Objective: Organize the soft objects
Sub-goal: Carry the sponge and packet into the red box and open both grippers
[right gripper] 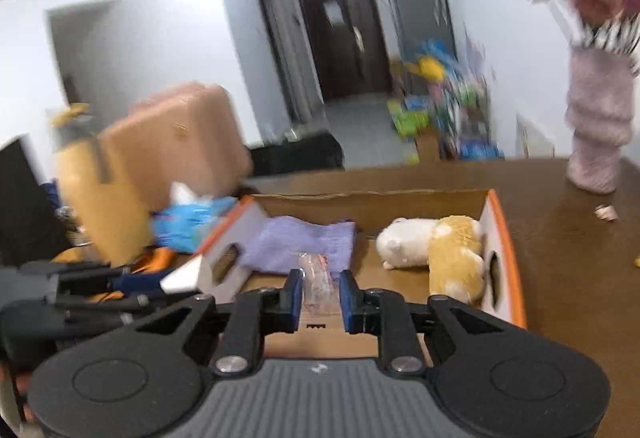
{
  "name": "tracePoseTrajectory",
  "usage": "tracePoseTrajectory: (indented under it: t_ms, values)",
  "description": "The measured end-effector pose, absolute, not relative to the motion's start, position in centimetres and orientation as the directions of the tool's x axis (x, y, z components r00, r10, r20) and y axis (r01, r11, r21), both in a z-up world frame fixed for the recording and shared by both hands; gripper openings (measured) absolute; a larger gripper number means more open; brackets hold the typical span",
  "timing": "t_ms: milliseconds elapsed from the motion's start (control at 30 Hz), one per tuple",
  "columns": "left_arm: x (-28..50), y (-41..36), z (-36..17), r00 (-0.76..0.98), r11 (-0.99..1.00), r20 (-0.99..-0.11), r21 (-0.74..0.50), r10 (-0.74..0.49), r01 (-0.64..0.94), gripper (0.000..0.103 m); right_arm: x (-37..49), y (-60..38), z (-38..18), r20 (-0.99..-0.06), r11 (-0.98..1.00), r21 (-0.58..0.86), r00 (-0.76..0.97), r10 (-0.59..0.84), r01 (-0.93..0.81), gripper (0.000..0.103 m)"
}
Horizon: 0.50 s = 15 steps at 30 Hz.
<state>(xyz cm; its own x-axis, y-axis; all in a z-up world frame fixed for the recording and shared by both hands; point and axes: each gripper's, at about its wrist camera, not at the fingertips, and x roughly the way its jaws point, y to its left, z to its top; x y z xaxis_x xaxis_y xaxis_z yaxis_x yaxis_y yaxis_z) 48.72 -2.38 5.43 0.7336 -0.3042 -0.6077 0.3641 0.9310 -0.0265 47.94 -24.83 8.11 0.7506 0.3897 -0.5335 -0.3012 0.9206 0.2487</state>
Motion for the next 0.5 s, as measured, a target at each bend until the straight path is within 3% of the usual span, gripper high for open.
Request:
tracePoseTrajectory:
  t_ms: [67, 100, 133, 167, 200, 233, 500]
  values:
    - [52.3, -2.7, 4.0, 0.728, 0.954, -0.654, 0.033, -0.204, 0.297, 0.036, 52.9, -23.8, 7.1, -0.586, 0.934, 0.239, 0.728, 0.356, -0.265, 0.019]
    - [53.4, -2.8, 3.6, 0.735, 0.956, -0.652, 0.054, -0.185, 0.289, 0.043, 55.0, -23.3, 6.4, -0.609, 0.942, 0.228, 0.719, 0.335, -0.247, 0.021]
    - [54.7, -2.7, 3.2, 0.736, 0.955, -0.652, 0.061, -0.181, 0.289, 0.059, 56.7, -23.0, 5.7, -0.627, 0.947, 0.229, 0.710, 0.320, -0.225, 0.023]
    - [55.6, -2.6, 2.9, 0.728, 0.953, -0.661, 0.064, -0.183, 0.297, 0.064, 58.2, -22.7, 5.0, -0.643, 0.956, 0.222, 0.707, 0.293, -0.194, 0.029]
    - [56.4, -2.5, 2.7, 0.723, 0.956, -0.669, 0.067, -0.170, 0.286, 0.063, 59.5, -22.4, 4.5, -0.661, 0.963, 0.205, 0.702, 0.268, -0.175, 0.045]
    - [56.9, -2.5, 2.6, 0.723, 0.957, -0.672, 0.072, -0.161, 0.280, 0.063, 60.6, -22.0, 4.1, -0.670, 0.970, 0.182, 0.702, 0.242, -0.161, 0.052]
    - [56.7, -1.4, 4.8, 0.750, 0.960, -0.644, 0.084, -0.151, 0.266, 0.066, 60.4, -22.3, 5.4, -0.640, 0.969, 0.162, 0.728, 0.246, -0.185, 0.053]
